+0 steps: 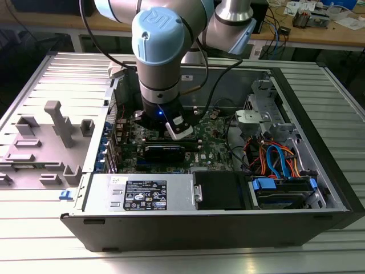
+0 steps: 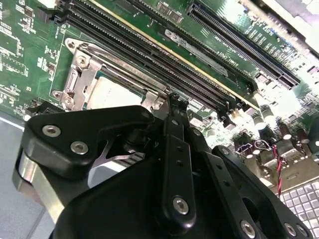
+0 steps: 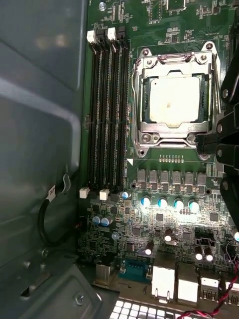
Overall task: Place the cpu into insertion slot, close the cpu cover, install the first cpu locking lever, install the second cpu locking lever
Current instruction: 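Install the second cpu locking lever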
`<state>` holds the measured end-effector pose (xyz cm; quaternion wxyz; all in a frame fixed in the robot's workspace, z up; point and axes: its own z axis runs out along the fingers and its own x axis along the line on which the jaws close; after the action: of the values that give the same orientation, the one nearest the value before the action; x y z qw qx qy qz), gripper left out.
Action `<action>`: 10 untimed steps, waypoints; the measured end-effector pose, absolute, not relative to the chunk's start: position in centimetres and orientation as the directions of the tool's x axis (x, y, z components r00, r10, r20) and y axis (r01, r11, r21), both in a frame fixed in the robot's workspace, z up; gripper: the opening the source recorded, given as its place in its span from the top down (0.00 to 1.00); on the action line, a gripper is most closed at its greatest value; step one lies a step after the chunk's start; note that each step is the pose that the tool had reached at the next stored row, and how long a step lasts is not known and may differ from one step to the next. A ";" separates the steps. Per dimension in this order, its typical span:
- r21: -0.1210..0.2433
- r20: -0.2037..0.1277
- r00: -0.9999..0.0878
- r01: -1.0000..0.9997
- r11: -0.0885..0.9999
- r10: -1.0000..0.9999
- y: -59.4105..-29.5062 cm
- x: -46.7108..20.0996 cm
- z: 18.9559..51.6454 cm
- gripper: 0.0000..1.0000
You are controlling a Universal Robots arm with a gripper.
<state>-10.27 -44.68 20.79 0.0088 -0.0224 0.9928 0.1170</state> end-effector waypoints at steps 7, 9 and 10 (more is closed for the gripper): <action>0.232 -0.023 -0.999 -0.047 0.972 -0.043 -44.7 -10.5 20.6 0.89; 0.232 -0.023 -0.999 -0.047 0.972 -0.043 -44.7 -10.5 20.6 0.89; 0.232 -0.023 -0.999 -0.047 0.972 -0.043 -44.7 -10.5 20.6 0.89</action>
<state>-10.46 -44.68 20.62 0.0089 -0.0226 0.9928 0.1170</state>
